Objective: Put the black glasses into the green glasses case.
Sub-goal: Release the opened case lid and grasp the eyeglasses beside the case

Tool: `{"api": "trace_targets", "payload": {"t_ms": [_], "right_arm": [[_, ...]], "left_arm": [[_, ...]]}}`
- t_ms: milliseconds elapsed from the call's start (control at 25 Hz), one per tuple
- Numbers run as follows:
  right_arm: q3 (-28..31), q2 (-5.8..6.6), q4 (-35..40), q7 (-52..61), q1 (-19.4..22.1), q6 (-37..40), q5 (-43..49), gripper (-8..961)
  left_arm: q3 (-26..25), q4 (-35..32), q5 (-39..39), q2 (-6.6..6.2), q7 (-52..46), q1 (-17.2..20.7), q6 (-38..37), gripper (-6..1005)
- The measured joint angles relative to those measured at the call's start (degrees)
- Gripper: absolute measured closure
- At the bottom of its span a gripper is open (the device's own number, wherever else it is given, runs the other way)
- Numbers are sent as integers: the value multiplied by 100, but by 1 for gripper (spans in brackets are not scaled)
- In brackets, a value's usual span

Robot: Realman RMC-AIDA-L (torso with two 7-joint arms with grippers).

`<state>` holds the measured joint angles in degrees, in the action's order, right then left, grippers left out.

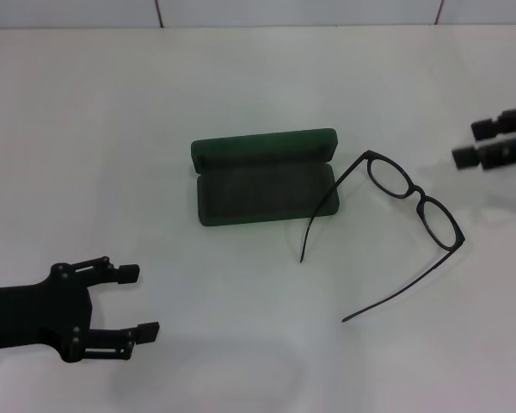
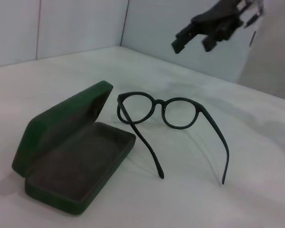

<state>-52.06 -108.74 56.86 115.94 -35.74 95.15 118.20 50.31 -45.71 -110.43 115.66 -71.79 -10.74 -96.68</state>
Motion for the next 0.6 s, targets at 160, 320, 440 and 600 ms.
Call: {"api": "trace_targets", "payload": {"t_ms": [160, 320, 440, 600], "right_arm": [[-69, 228, -49, 1394, -644, 128, 676, 169], [-96, 233, -269, 2305, -1228, 327, 1569, 169], [-336, 160, -682, 2839, -1753, 372, 2165, 169], [-752, -3, -1018, 3076, -2149, 284, 2463, 168]], "left_arm": [[-41, -42, 46, -9, 25, -111, -136, 107], [-49, -12, 52, -9, 26, -269, -186, 107], [-49, -12, 54, -6, 28, -299, -192, 107], [-51, 1, 52, -2, 29, -318, -194, 107]]}}
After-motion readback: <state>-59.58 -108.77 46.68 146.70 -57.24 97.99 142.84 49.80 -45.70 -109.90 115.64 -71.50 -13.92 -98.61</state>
